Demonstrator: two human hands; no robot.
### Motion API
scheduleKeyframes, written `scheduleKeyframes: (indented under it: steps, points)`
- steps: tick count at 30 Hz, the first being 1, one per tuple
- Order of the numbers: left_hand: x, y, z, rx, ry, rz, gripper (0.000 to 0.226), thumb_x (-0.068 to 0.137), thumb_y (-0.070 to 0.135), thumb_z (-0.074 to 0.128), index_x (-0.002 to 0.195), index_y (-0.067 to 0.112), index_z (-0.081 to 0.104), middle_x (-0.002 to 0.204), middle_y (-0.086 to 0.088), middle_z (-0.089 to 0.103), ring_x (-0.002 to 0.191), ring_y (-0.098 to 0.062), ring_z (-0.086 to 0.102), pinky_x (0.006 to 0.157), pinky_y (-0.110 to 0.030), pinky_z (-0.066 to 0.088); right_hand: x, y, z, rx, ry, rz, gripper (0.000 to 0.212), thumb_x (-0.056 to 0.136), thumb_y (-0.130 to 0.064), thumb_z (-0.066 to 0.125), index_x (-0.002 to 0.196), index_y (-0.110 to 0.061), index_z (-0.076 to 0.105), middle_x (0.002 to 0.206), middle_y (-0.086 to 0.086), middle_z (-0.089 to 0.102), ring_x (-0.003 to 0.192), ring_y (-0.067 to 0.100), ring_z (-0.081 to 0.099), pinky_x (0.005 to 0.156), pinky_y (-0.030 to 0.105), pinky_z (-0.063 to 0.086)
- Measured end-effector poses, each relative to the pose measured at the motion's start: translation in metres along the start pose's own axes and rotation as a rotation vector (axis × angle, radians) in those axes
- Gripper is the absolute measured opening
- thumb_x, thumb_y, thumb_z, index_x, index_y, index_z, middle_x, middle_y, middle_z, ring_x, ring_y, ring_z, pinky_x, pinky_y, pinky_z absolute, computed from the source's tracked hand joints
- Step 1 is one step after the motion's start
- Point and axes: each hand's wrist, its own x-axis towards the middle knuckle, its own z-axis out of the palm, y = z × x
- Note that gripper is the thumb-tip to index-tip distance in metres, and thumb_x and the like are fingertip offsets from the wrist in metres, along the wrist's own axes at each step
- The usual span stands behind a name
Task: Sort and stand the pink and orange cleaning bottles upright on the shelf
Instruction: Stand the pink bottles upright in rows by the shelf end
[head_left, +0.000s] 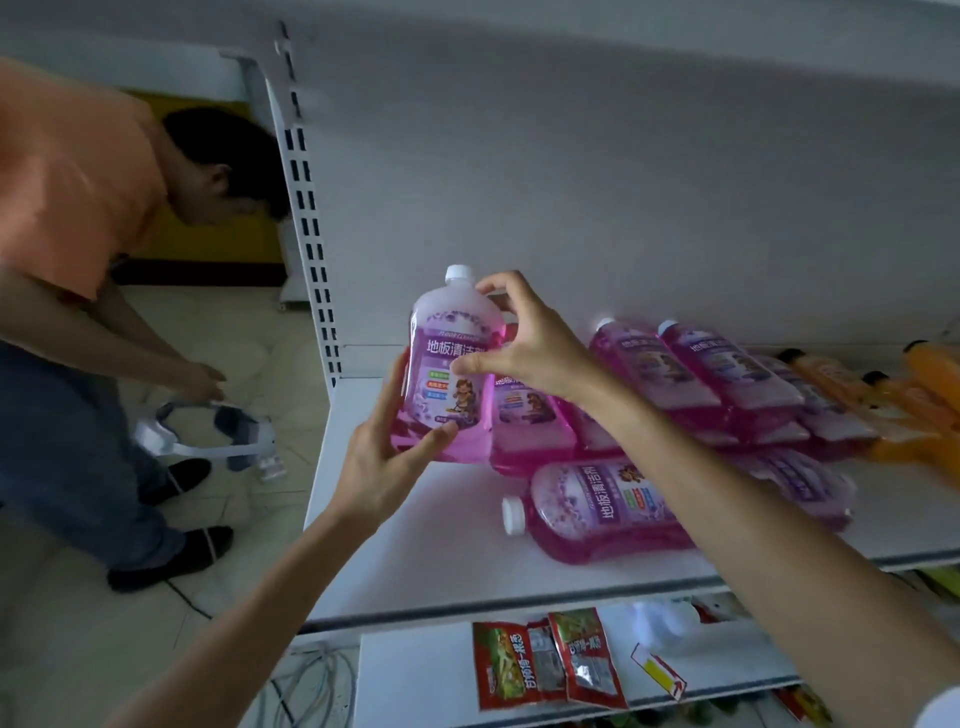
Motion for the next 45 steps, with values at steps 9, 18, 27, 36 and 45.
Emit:
scheduleKeyframes:
  steps: [9,18,27,36,45]
  points:
    - [-0.008,-0.018,-0.019,0.102,0.030,-0.016,0.083,0.077,0.022,0.072,0.125,0.058,0.015,0.106,-0.005,0.063,0.081,-0.015,0.069,0.073,-0.032,0.057,0.004,0.000,0.038,-0.036,-0.028,-0.112,0.077,0.061,-0.021,0.087,0.118,-0.009,0.038,0.123,0.006,0.051,0.110,0.018,0.050,0.079,0.012,0.035]
    - [0.002,-0.032,-0.030,0.451,0.031,0.074,0.092,0.078,0.024,0.072,0.146,0.021,0.010,0.111,-0.008,0.059,0.092,-0.020,0.059,0.079,-0.034,0.047,0.002,0.002,0.043,-0.041,0.016,-0.142,0.072,0.064,-0.018,0.085,0.118,-0.008,0.040,0.111,0.003,0.053,0.099,0.017,0.052,0.072,0.004,0.037]
    - [0.003,-0.035,-0.039,0.434,0.099,0.051,0.094,0.074,0.007,0.075,0.145,0.027,0.017,0.122,-0.015,0.054,0.102,-0.023,0.057,0.087,-0.047,0.051,0.005,-0.001,0.061,-0.106,0.073,-0.230,0.072,0.067,-0.012,0.082,0.123,-0.002,0.039,0.119,0.011,0.049,0.100,0.014,0.045,0.078,0.007,0.030]
    - [-0.006,-0.036,-0.041,0.750,0.134,-0.111,0.082,0.078,0.019,0.068,0.145,0.013,0.021,0.125,-0.017,0.045,0.112,-0.031,0.049,0.088,-0.040,0.042,0.023,0.003,0.090,-0.120,0.138,-0.302,0.070,0.069,0.000,0.077,0.125,0.006,0.036,0.130,0.021,0.041,0.116,0.030,0.045,0.095,0.012,0.030]
    - [-0.009,-0.040,-0.040,1.058,-0.047,0.007,0.053,0.074,0.039,0.028,0.100,0.011,0.065,0.104,-0.011,0.063,0.092,-0.037,0.053,0.081,-0.042,0.046,0.056,0.001,0.097,-0.285,0.169,-0.252,0.073,0.067,-0.007,0.080,0.127,0.002,0.040,0.137,0.021,0.033,0.125,0.034,0.031,0.089,0.044,0.047]
